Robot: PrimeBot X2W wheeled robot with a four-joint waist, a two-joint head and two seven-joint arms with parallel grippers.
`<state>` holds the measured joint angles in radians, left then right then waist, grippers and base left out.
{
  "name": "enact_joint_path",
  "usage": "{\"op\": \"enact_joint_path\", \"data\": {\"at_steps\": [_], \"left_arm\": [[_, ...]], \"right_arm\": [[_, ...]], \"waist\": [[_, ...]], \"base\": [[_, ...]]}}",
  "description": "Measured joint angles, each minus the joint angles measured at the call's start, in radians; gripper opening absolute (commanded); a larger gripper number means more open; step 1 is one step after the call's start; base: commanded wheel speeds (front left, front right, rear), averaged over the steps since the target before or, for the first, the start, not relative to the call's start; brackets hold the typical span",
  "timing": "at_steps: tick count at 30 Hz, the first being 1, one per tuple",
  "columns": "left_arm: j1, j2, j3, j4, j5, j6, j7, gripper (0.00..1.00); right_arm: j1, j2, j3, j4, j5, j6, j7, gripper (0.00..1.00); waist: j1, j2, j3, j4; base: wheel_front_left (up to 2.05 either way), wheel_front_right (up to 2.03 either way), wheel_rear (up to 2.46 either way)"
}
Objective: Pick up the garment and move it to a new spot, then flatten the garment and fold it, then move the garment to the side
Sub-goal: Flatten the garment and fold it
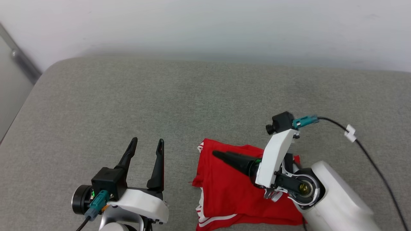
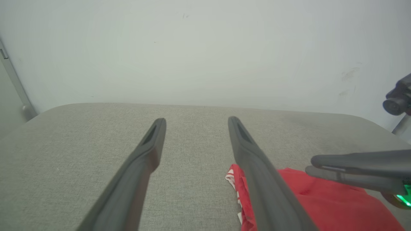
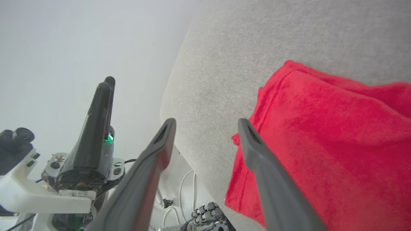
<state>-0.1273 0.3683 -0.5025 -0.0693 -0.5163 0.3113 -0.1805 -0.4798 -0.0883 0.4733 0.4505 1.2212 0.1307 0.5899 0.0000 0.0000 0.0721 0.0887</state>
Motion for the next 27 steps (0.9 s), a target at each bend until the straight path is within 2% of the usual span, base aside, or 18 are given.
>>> {"op": "enact_joint_path", "data": {"at_steps": [6, 9, 13, 17, 21, 27], "left_arm": [[0.009, 0.001, 0.007, 0.004, -0.007, 0.012, -0.007, 1.00], [0.019, 0.002, 0.016, 0.006, -0.011, 0.019, -0.009, 1.00], [0.025, 0.005, 0.029, 0.012, -0.018, 0.028, -0.016, 1.00], [0.039, 0.007, 0.044, 0.026, -0.029, 0.033, -0.025, 1.00], [0.055, 0.011, 0.071, 0.038, -0.044, 0.045, -0.034, 1.00], [0.079, 0.035, 0.092, 0.049, -0.041, 0.058, -0.046, 1.00]], "right_arm": [[-0.037, -0.138, 0.107, -0.095, -0.307, 0.000, -0.235, 1.00], [-0.036, -0.185, 0.090, -0.092, -0.446, 0.000, -0.337, 1.00], [-0.004, -0.224, 0.000, -0.088, -0.596, 0.000, -0.432, 1.00], [0.084, -0.233, -0.145, -0.111, -0.690, 0.000, -0.495, 1.00], [0.176, -0.222, -0.294, -0.205, -0.762, 0.000, -0.561, 1.00], [0.323, -0.162, -0.414, -0.372, -0.846, 0.000, -0.607, 1.00]], "waist": [[0.0000, 0.0000, -0.010, -0.032], [0.0000, 0.0000, -0.016, -0.052], [0.0000, 0.0000, -0.022, -0.082], [0.0000, 0.0000, -0.028, -0.108], [0.0000, 0.0000, -0.036, -0.130], [0.0000, 0.0000, -0.054, -0.144]], "base": [[0.00, 0.00, 0.00], [0.00, 0.00, 0.00], [0.00, 0.00, 0.00], [0.00, 0.00, 0.00], [0.00, 0.00, 0.00], [0.00, 0.00, 0.00]]}}
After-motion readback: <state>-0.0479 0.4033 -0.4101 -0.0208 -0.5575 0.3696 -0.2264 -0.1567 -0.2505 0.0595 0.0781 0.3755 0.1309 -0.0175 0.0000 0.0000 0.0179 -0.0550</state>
